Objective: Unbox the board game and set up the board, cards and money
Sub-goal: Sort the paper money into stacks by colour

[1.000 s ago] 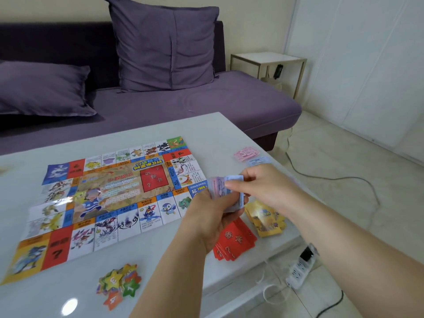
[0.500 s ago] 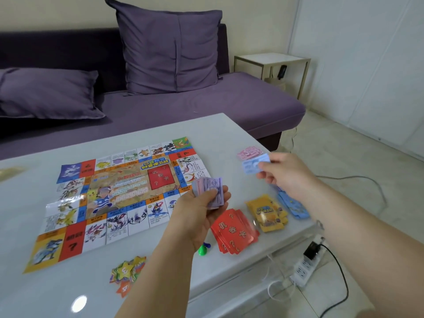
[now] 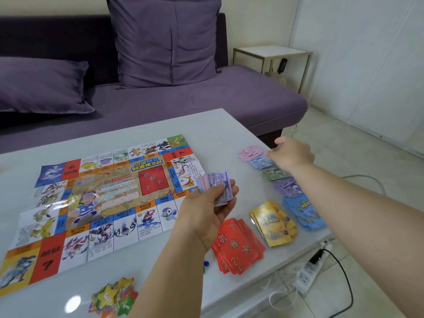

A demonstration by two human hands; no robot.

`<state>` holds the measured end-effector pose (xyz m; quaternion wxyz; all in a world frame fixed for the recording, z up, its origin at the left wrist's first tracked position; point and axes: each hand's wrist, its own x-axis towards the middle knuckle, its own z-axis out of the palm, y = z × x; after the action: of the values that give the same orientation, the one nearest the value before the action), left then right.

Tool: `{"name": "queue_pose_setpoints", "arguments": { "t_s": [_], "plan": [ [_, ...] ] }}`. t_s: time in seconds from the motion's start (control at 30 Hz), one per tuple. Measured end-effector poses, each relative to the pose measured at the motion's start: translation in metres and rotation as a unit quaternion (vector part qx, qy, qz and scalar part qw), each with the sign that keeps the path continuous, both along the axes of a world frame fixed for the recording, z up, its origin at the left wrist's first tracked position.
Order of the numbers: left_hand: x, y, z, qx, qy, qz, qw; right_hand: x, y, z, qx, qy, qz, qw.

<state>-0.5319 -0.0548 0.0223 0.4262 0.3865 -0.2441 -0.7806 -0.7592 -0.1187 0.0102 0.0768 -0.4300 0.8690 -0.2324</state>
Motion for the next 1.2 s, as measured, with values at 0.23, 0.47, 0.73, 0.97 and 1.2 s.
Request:
{"name": "queue_pose_setpoints", "arguments": {
  "t_s": [0.23,0.47,0.73,0.97,1.2],
  "plan": [
    [-0.009,0.004,0.001,-0.019,-0.013,-0.030,0.999,0.069,0.059,0.044,-0.042,-0.331,0.159,0.929],
    [-0.005,0.023,0.001,-0.062,-0.049,-0.088,0.993,0.087,0.109,0.038,-0.049,-0.252,0.213,0.943],
    [-0.007,0.031,-0.002,-0.097,-0.103,-0.090,0.986,0.074,0.119,0.028,-0.044,-0.322,0.186,0.927],
    [-0.012,0.025,-0.002,-0.083,-0.125,-0.071,0.986,0.067,0.111,0.026,-0.040,-0.319,0.198,0.926],
    [-0.029,0.024,-0.001,-0.012,-0.091,-0.047,0.995,0.042,0.105,0.025,-0.073,-0.369,0.162,0.912]
  ]
}}
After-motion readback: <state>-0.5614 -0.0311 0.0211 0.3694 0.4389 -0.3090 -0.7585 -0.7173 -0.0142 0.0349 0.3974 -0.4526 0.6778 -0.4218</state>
